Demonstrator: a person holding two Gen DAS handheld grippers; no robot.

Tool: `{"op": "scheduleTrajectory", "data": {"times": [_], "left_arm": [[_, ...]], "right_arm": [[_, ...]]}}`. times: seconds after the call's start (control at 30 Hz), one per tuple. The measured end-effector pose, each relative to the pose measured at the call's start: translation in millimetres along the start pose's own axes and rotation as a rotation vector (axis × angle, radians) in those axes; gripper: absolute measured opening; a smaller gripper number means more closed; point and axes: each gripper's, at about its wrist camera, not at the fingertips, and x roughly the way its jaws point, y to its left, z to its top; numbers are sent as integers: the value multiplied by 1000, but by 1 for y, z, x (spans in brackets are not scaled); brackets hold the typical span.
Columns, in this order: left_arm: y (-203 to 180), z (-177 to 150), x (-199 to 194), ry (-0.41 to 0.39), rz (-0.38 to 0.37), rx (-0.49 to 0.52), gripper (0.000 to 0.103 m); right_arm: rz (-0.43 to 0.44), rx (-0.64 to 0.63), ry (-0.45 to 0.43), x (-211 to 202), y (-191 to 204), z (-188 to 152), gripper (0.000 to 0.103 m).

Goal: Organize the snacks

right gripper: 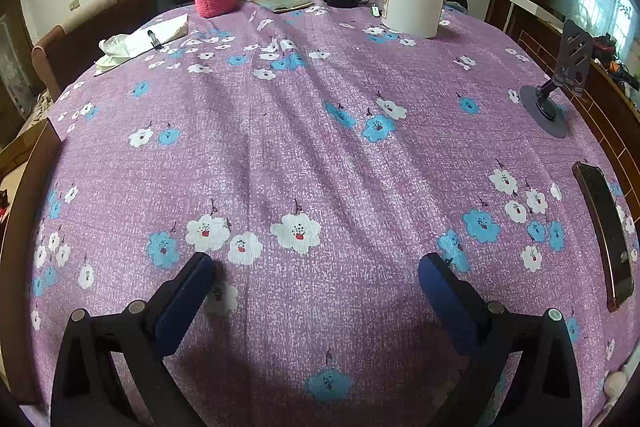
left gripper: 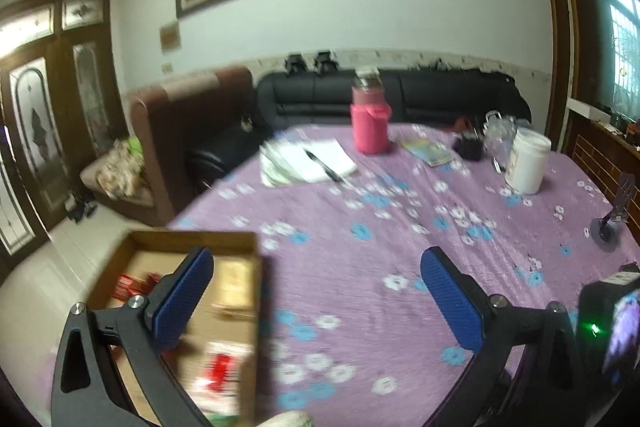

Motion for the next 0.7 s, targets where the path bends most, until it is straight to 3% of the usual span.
{"op": "scheduleTrajectory", "data": {"times": [0.07,0.23,0.33,0.43,0.53,0.6,0.7], "left_arm": [[21,-1,-17,-2,11,2,103],[94,-28,-42,98,61,-62,103],[126,-51,-48,149,97,-102,103],[144,-68,-51,183,118,-131,103],[153,-78,-50,216,104,-178,103],[155,-83,-50,235,100,-193,103],[162,-88,-57,250,101,-205,103]], "right_arm": [[0,0,-2,-1,0,-2,102],[5,-21,8,-2,1,-2,102],[-108,-54,-82,-29,6,-6,102],[-89,-98,-218,-87,29,-14,102],[-22,-206,-296,-133,71,-27,102],[-21,-256,-311,-144,93,-37,102],[-81,-212,-284,-128,80,-36,102]]}}
